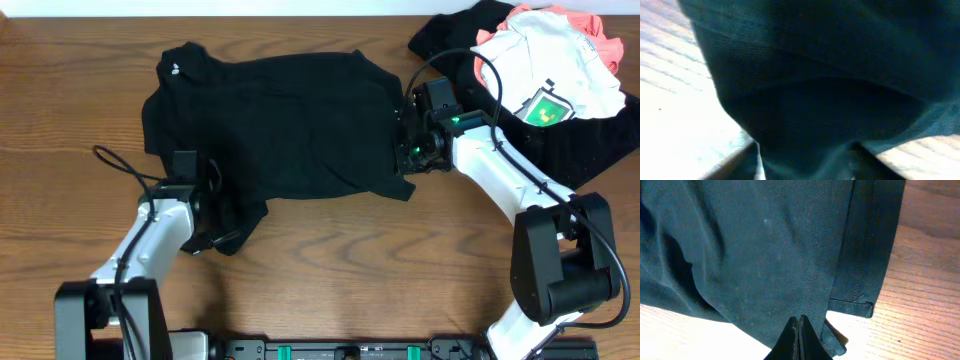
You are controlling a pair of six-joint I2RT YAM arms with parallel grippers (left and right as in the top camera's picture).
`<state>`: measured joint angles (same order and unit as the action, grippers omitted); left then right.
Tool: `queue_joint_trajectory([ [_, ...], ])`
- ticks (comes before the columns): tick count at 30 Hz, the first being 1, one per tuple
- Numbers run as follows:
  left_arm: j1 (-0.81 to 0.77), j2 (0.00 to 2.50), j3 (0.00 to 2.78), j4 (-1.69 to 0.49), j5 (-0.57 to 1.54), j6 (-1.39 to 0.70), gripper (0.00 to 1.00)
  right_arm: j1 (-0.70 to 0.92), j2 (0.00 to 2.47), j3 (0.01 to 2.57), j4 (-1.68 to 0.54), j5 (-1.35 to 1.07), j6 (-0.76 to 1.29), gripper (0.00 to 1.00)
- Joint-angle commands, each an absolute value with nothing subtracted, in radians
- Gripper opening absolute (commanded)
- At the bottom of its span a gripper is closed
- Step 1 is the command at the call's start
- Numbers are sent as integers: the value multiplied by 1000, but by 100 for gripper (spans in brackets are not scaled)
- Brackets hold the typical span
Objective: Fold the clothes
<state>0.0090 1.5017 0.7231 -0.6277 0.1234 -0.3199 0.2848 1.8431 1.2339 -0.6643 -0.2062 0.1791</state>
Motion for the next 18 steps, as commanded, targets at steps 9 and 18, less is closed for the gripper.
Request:
queue_joint_trajectory([
  [9,4,1487,733,-729,8,-331,6,279,1843,1232,-664,-213,185,1],
  [18,4,1335,810,-941,-122,-419,6,278,1843,1232,-601,-176,185,1],
])
